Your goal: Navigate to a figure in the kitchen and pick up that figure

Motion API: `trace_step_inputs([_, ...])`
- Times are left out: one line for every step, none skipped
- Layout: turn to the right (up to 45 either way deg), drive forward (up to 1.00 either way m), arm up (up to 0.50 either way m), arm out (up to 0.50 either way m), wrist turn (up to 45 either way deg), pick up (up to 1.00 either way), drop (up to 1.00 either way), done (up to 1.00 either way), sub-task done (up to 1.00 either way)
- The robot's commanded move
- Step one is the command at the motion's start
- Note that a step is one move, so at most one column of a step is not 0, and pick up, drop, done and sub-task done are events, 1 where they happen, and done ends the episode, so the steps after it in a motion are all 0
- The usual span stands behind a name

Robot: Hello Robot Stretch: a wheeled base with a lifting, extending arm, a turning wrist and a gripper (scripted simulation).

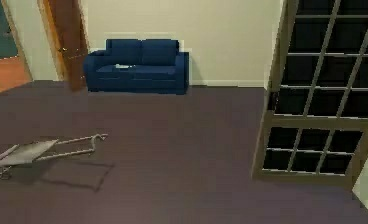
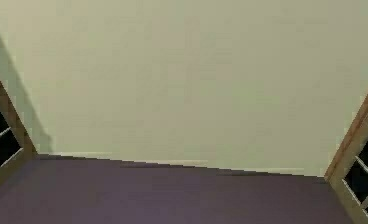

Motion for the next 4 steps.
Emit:
trace_step_inputs([0.0,1.0,0.0,0.0,0.0,0.0,0.0,0.0,0.0])
trace_step_inputs([0.0,0.35,0.0,0.0,0.0,0.0,0.0,0.0,0.0])
trace_step_inputs([3.0,0.0,0.0,0.0,0.0,0.0,0.0,0.0,0.0])
trace_step_inputs([0.0,0.75,0.0,0.0,0.0,0.0,0.0,0.0,0.0])
